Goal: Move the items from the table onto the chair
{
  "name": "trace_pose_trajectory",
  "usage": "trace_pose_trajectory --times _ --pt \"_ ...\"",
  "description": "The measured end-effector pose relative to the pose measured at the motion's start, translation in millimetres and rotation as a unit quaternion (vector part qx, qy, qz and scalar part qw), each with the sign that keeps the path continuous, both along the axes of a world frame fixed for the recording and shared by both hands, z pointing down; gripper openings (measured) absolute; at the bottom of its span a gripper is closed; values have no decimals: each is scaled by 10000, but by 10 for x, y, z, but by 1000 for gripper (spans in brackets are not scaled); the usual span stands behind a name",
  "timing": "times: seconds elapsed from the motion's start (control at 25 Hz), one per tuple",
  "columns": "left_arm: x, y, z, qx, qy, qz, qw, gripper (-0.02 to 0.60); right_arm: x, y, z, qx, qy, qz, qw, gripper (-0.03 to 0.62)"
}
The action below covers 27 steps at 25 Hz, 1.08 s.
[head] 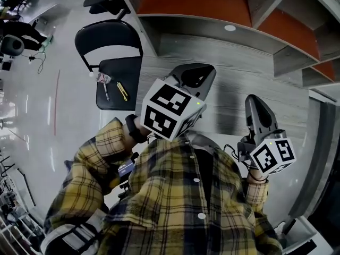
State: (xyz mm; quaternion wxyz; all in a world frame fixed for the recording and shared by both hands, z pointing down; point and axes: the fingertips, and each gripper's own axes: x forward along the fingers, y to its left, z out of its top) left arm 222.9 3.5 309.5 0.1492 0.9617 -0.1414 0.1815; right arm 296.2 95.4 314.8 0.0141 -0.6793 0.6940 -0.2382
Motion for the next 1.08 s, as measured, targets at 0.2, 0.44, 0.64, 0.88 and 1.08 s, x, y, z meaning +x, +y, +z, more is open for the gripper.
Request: trace_pose_trajectory --times 0.2,0.44,0.64,0.88,1.08 --pt "-22 -34 -8 30 -37 -32 10000 5 -16 -19 32 -60 40 -127 9999 18" --pt "18 -63 23 34 -65 -74 9999 5 2 -68 73 -79 41 -204 9998 18" --pt "97 -21 110 83 -128 -37 9999 5 68 -15 154 -70 29 -208 9998 18" --pt "147 -35 210 61 -194 -41 9998 5 95 -20 231 -99 36 -235 9997 17" --pt "367 188 16 34 -179 198 9996 5 271 248 -31 -159 161 -29 9997 17"
